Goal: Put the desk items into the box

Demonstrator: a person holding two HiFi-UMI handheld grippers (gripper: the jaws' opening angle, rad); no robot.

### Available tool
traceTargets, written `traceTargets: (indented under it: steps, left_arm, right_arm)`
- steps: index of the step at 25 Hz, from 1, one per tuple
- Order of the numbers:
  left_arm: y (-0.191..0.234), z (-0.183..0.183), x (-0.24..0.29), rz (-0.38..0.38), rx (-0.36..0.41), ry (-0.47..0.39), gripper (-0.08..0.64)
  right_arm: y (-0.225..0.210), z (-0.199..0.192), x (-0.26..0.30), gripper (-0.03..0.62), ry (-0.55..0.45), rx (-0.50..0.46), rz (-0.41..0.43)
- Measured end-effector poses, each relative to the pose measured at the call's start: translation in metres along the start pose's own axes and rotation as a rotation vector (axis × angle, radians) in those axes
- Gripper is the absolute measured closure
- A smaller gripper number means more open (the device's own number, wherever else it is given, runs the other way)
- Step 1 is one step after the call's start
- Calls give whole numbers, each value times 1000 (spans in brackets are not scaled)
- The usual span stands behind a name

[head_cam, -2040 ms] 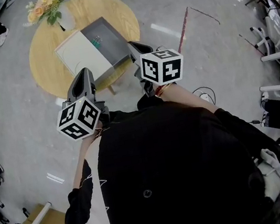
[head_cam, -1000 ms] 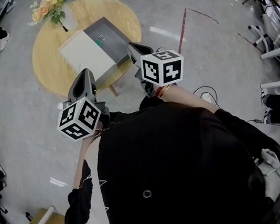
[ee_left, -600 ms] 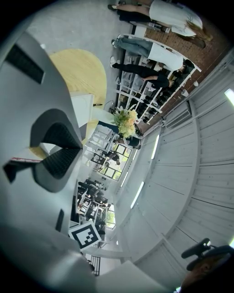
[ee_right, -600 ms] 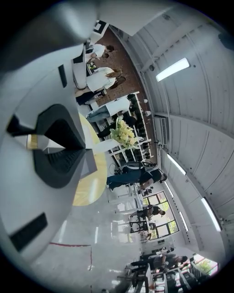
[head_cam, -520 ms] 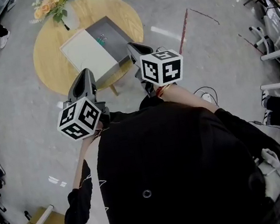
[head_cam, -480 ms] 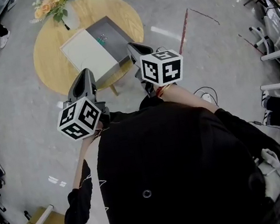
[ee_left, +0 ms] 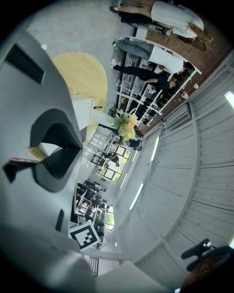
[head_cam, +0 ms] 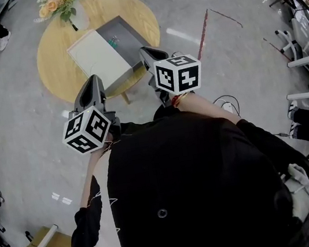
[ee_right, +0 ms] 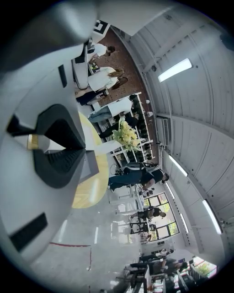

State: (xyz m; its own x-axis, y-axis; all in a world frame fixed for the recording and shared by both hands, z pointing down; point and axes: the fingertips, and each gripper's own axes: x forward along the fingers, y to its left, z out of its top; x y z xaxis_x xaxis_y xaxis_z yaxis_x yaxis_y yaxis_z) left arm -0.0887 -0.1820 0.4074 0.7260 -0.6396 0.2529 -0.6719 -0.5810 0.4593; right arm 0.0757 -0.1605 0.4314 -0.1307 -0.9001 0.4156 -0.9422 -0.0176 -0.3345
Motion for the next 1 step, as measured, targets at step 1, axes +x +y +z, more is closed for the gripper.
traceTargets:
  steps: [1]
  left_arm:
    - [1, 0, 0, 1, -1, 0, 550]
  right_arm:
    - [0, 0, 1, 588, 1, -1, 0]
